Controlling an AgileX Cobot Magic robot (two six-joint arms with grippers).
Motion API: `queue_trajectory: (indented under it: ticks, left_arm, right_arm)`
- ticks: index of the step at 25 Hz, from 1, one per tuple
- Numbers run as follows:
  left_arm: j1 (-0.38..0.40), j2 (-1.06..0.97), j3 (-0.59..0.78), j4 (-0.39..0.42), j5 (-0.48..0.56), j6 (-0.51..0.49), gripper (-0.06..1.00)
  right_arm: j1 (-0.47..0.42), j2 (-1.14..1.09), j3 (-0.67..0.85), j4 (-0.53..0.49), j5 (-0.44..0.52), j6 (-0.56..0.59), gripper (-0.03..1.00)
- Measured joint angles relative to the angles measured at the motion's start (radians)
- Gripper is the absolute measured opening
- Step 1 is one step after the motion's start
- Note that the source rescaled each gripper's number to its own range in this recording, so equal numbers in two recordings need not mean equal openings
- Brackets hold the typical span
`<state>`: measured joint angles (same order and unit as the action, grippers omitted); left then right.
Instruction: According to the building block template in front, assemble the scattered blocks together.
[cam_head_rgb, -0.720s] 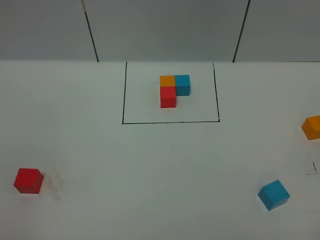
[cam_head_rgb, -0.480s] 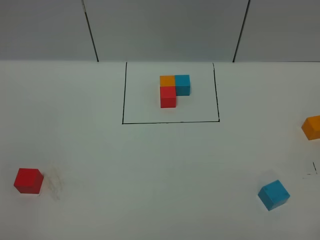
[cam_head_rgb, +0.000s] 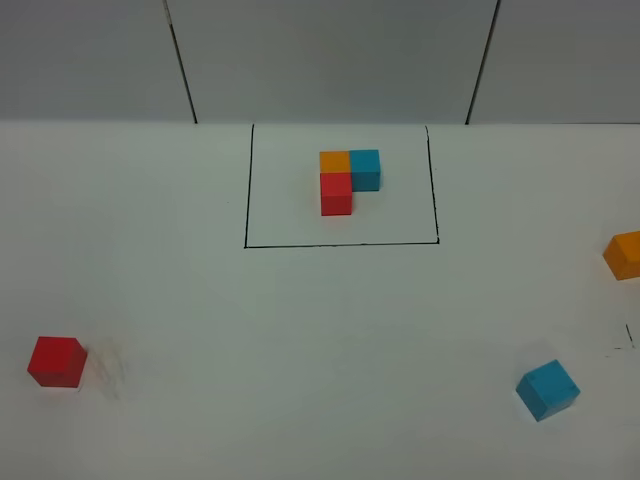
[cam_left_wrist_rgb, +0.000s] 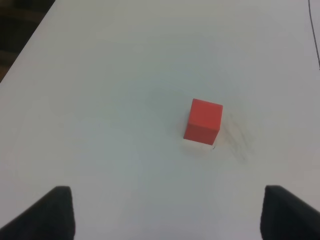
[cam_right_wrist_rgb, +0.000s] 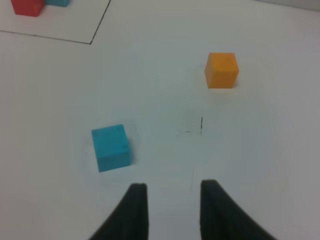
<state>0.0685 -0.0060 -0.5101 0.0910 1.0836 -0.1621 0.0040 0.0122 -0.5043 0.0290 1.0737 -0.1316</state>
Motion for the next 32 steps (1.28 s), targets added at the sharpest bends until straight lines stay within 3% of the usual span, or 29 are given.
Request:
queue_trajectory:
  ticks: [20,26,32]
  left_arm:
    - [-0.001,0.028,-0.002,0.0,0.0,0.0,0.66]
    - [-0.001,0.365,-0.055,-0.003,-0.021,-0.007,0.66]
    - [-0.001,0.836,-0.167,-0.016,-0.144,0.017,0.66]
  right_arm:
    - [0.0,0.0,0.0,0.0,0.0,0.0,0.04]
    - [0.0,0.0,0.0,0.0,0.0,0.0,0.04]
    - [0.0,0.0,0.0,0.0,0.0,0.0,0.04]
